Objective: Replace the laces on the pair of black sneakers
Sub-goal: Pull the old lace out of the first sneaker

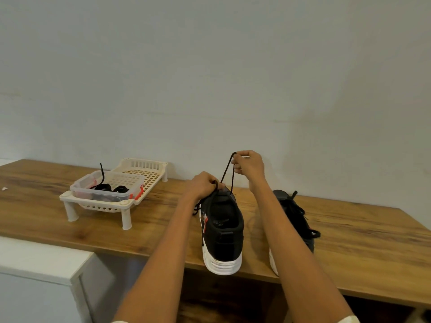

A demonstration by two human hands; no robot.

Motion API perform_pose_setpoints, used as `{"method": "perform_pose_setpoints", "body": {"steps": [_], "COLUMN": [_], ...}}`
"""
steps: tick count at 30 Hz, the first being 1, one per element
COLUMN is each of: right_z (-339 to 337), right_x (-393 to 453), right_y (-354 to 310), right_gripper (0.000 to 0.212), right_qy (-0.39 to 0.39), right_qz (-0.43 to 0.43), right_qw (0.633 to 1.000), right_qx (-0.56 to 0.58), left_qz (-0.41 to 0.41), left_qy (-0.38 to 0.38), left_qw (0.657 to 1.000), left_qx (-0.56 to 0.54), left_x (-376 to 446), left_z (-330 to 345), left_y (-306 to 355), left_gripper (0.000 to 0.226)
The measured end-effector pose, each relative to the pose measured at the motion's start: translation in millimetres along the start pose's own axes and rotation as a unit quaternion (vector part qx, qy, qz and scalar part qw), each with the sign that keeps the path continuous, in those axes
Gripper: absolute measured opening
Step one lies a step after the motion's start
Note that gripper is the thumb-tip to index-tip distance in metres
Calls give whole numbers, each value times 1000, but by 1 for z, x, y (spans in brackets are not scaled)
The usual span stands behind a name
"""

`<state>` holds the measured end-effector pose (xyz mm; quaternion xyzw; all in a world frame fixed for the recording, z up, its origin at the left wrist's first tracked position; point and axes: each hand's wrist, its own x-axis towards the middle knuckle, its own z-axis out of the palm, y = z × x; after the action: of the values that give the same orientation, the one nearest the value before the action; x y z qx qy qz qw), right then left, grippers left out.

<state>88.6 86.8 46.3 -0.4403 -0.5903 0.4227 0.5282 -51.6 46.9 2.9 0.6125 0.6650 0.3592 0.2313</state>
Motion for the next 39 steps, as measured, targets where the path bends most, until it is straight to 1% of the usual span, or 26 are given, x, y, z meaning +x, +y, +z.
{"method": "perform_pose_setpoints", "body": {"steps": [2,4,5,6,7,8,10,12,13,15,16,18,20,22,23,24,26,28,29,30,31,32,33,34,36,39], "right_z": [-2,-7,-8,-8,-7,-4,0,-1,-3,-8,-9,-10,-9,-7,-6,-5,-3,-5,-7,-9,-10,-9,-5,-1,7,9], "right_x": [-2,-3,-5,-7,-9,-11,-12,-10,-8,-6,-5,-3,-2,-1,-1,-1,-1,1,1,2,0,-3,-7,-10,-14,-10], "right_y": [-2,-1,0,1,3,4,6,6,6,2,-2,-9,-17,-23,-25,-25,-19,-8,-1,6,11,14,16,15,13,10], "right_gripper": [23,16,14,18,21,20,13,15,16,18,16,13,15,20,20,18,14,14,17,22,27,28,27,26,21,16], "right_qy": [-48,-140,-201,-256,-292,-303,-274,-211,-172,-91,-56,-5,21,38,40,42,44,22,-11,-58,-115,-172,-217,-245,-251,-187], "right_qz": [28,32,25,19,15,9,-11,-26,-28,-29,-35,-53,-59,-55,-53,-53,-51,-35,-23,-12,-4,-3,-10,-19,-41,-56], "right_qw": [998,984,968,949,935,931,941,958,970,993,997,997,990,982,980,979,978,983,991,997,993,980,965,957,957,973], "right_qx": [-20,-102,-148,-181,-199,-202,-199,-194,-169,-75,-25,59,129,177,189,194,198,177,131,57,-29,-102,-144,-155,-140,-122], "left_qz": [14,17,19,27,41,53,57,40,25,-25,-52,-84,-78,-53,-39,-26,8,19,19,19,24,33,47,59,65,63], "left_qy": [80,154,169,170,160,147,135,118,103,63,41,-2,-48,-107,-125,-122,-64,12,52,89,123,148,160,164,148,138], "left_qw": [997,986,979,972,966,963,961,960,963,974,977,980,977,966,966,973,988,992,990,984,974,962,952,944,940,939], "left_qx": [-1,-68,-116,-163,-200,-219,-235,-250,-247,-218,-201,-182,-194,-230,-223,-195,-137,-126,-132,-153,-189,-226,-257,-281,-300,-309], "left_x": [1,2,3,3,4,3,0,-3,-5,-7,-7,-11,-14,-17,-19,-17,-7,0,3,3,2,1,0,-2,-4,-3], "left_z": [-3,-11,-16,-19,-21,-21,-18,-15,-16,-20,-22,-26,-27,-24,-22,-18,-12,-10,-11,-13,-16,-19,-23,-24,-22,-17], "left_y": [10,23,29,34,37,41,42,35,31,22,19,16,15,20,24,25,21,15,15,17,23,30,38,46,52,46], "left_gripper": [19,22,23,25,25,23,15,13,22,47,57,66,62,49,39,29,18,14,14,13,12,14,19,21,22,20]}}
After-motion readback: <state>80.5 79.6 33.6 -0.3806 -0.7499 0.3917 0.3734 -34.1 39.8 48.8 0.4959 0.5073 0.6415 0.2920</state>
